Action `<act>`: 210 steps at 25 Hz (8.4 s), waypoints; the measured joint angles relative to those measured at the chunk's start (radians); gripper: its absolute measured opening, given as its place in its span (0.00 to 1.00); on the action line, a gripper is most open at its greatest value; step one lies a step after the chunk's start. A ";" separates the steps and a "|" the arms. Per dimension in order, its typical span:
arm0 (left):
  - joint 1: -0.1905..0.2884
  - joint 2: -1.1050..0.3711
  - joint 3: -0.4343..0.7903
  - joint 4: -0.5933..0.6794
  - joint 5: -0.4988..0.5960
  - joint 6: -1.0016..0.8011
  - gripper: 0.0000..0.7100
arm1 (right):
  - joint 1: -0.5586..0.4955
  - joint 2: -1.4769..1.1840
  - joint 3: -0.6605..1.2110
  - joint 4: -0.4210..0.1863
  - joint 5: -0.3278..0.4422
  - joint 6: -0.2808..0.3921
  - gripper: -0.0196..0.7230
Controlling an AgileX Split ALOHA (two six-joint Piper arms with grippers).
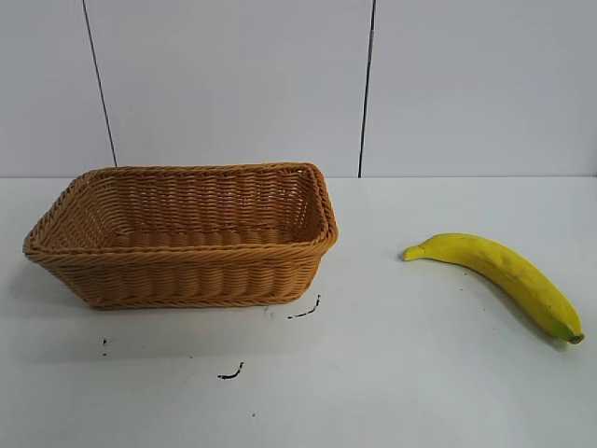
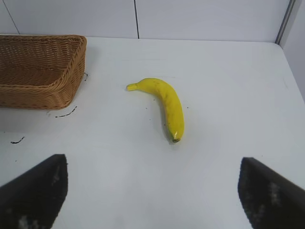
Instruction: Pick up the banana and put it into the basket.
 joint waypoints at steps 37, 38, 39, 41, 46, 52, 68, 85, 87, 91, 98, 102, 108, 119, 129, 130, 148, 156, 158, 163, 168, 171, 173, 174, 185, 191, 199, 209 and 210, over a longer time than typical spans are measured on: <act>0.000 0.000 0.000 0.000 0.000 0.000 0.98 | 0.000 1.483 -0.676 -0.015 0.025 -0.133 0.96; 0.000 0.000 0.000 0.000 0.000 0.000 0.98 | 0.000 1.518 -0.704 -0.014 0.025 -0.179 0.96; 0.000 0.000 0.000 0.000 0.000 0.000 0.98 | 0.000 1.556 -0.729 -0.009 0.025 -0.224 0.96; 0.000 0.000 0.000 0.000 0.000 0.000 0.98 | 0.000 1.616 -0.769 0.001 0.019 -0.307 0.96; 0.000 0.000 0.000 0.000 0.000 0.000 0.98 | 0.000 1.686 -0.798 0.003 -0.082 -0.439 0.96; 0.000 0.000 0.000 0.000 0.000 0.000 0.98 | 0.000 1.719 -0.798 0.003 -0.124 -0.513 0.96; 0.000 0.000 0.000 0.000 0.000 0.000 0.98 | 0.000 1.960 -0.798 0.045 -0.264 -0.493 0.96; 0.000 0.000 0.000 0.000 0.000 0.000 0.98 | 0.000 2.074 -0.798 0.036 -0.376 -0.386 0.96; 0.000 0.000 0.000 0.000 0.000 0.000 0.98 | 0.007 2.077 -0.800 0.023 -0.372 -0.386 0.96; 0.000 0.000 0.000 0.000 0.000 0.000 0.98 | 0.069 2.080 -0.804 -0.063 -0.367 -0.380 0.96; 0.000 0.000 0.000 0.000 0.000 0.000 0.98 | 0.109 2.082 -0.805 -0.139 -0.380 -0.283 0.96; 0.000 0.000 0.000 0.000 0.000 0.000 0.98 | 0.105 2.083 -0.805 -0.145 -0.381 -0.280 0.96; 0.000 0.000 0.000 0.000 0.000 0.000 0.98 | 0.105 2.098 -0.809 -0.140 -0.396 -0.276 0.96; 0.000 0.000 0.000 0.000 0.000 0.000 0.98 | 0.102 2.111 -0.809 -0.131 -0.362 -0.257 0.46; 0.000 0.000 0.000 0.000 0.000 0.000 0.98 | 0.102 2.049 -0.926 -0.130 -0.181 -0.255 0.46; 0.000 0.000 0.000 0.000 0.000 0.000 0.98 | 0.102 2.035 -0.962 -0.126 -0.130 -0.255 0.46; 0.000 0.000 0.000 0.000 0.000 0.000 0.98 | 0.278 2.148 -1.615 -0.096 0.193 -0.267 0.46; 0.000 0.000 0.000 0.000 0.000 0.000 0.98 | 0.505 2.259 -1.787 -0.096 0.135 -0.498 0.46; 0.000 0.000 0.000 0.000 0.000 0.000 0.98 | 0.564 2.277 -1.787 -0.098 0.099 -0.579 0.46; 0.000 0.000 0.000 0.000 0.000 0.000 0.98 | 0.641 2.343 -1.787 -0.123 -0.003 -0.652 0.46; 0.000 0.000 0.000 0.000 0.000 0.000 0.98 | 0.640 2.424 -1.787 -0.139 -0.067 -0.674 0.46; 0.000 0.000 0.000 0.000 0.000 0.000 0.98 | 0.640 2.463 -1.787 -0.136 -0.093 -0.676 0.46; 0.000 0.000 0.000 0.000 0.000 0.000 0.98 | 0.640 2.485 -1.787 -0.129 -0.128 -0.676 0.46; 0.000 0.000 0.000 0.000 0.000 0.000 0.98 | 0.640 2.494 -1.787 -0.126 -0.143 -0.676 0.46; 0.000 0.000 0.000 0.000 0.000 0.000 0.98 | 0.640 2.506 -1.780 -0.077 -0.174 -0.676 0.55; 0.000 0.000 0.000 -0.001 0.000 0.000 0.98 | 0.640 2.503 -1.780 -0.071 -0.174 -0.651 0.93; 0.000 0.000 0.000 0.000 0.000 0.000 0.98 | 0.626 2.404 -1.841 -0.091 -0.061 -0.186 0.95; 0.000 0.000 0.000 0.000 0.000 0.000 0.98 | 0.386 2.376 -1.905 -0.099 0.113 -0.023 0.95; 0.000 0.000 0.000 0.000 0.000 0.000 0.98 | 0.352 2.376 -1.905 -0.101 0.123 -0.022 0.95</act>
